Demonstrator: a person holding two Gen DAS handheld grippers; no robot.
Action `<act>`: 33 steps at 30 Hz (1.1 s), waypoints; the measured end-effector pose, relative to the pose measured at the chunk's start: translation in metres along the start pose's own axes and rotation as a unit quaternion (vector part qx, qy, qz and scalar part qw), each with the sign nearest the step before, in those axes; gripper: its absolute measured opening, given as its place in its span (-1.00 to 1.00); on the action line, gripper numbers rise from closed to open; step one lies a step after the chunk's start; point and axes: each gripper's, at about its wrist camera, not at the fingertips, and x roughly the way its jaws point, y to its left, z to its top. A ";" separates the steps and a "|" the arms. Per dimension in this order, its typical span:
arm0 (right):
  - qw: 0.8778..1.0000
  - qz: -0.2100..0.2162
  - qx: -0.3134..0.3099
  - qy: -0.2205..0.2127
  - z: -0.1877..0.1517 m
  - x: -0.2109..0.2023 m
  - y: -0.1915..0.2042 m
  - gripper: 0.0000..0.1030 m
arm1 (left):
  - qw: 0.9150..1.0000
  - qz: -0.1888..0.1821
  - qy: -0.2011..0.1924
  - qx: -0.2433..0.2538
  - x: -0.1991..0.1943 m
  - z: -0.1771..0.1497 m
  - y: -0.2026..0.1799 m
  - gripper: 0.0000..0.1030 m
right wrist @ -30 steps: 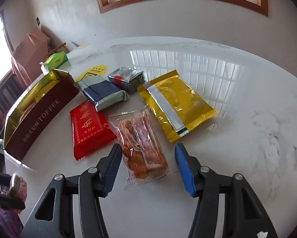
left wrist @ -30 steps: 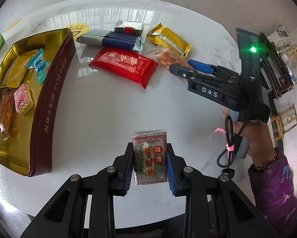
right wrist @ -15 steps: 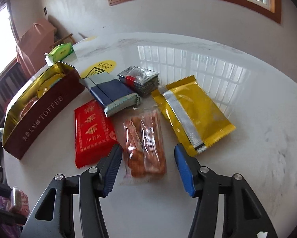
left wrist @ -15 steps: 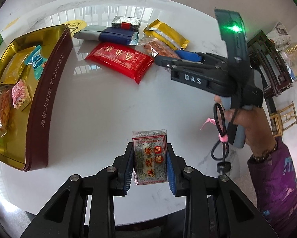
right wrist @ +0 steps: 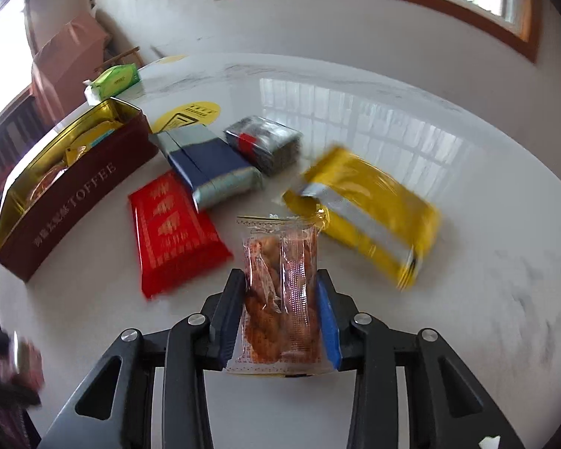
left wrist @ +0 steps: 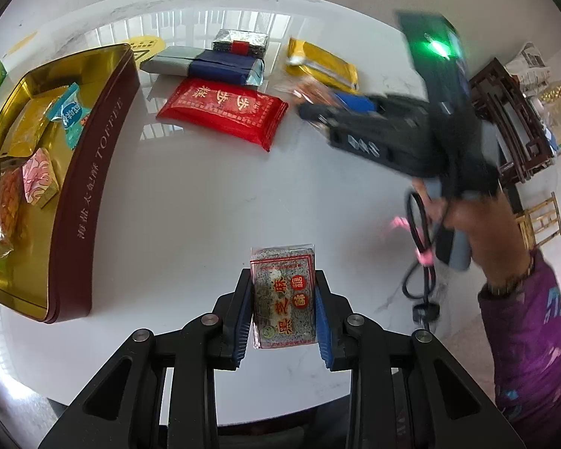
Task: Organize snacks
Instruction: 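Lift the boxed cake with the left gripper while the right gripper grasps the clear fried-dough bag, then carry the boxed cake over the tin, lower it in and open the left gripper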
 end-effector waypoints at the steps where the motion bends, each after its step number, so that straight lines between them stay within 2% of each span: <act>1: 1.000 -0.005 0.025 -0.010 -0.010 -0.010 -0.010 -0.33 | 1.000 0.000 -0.001 0.000 0.000 -0.001 0.000 -0.40; 4: 0.993 -0.044 0.101 -0.031 -0.041 -0.036 -0.049 -0.33 | 1.000 -0.002 -0.001 0.001 0.000 -0.004 -0.001 -0.40; 6: 0.982 -0.063 0.171 -0.044 -0.063 -0.053 -0.081 -0.33 | 1.000 -0.003 0.001 0.006 0.001 -0.006 -0.004 -0.40; 9: 0.958 -0.119 0.253 -0.060 -0.090 -0.078 -0.126 -0.33 | 1.000 -0.006 -0.005 0.015 -0.001 -0.009 -0.008 -0.40; 13: 0.937 -0.139 0.312 -0.067 -0.107 -0.088 -0.151 -0.33 | 0.999 -0.009 -0.021 0.025 -0.014 -0.012 -0.011 -0.40; 18: 0.937 -0.160 0.304 -0.057 -0.102 -0.085 -0.145 -0.33 | 0.999 -0.009 -0.048 0.015 -0.045 -0.011 0.005 -0.40; 25: 0.929 -0.165 0.325 -0.064 -0.107 -0.089 -0.150 -0.33 | 0.994 0.039 -0.101 -0.017 -0.086 0.006 0.064 -0.40; 29: 0.928 -0.171 0.325 -0.062 -0.107 -0.089 -0.148 -0.33 | 0.988 0.069 -0.133 -0.021 -0.095 0.019 0.102 -0.40; 33: 0.928 -0.176 0.322 -0.059 -0.106 -0.089 -0.148 -0.33 | 0.986 0.086 -0.142 -0.028 -0.089 0.034 0.131 -0.40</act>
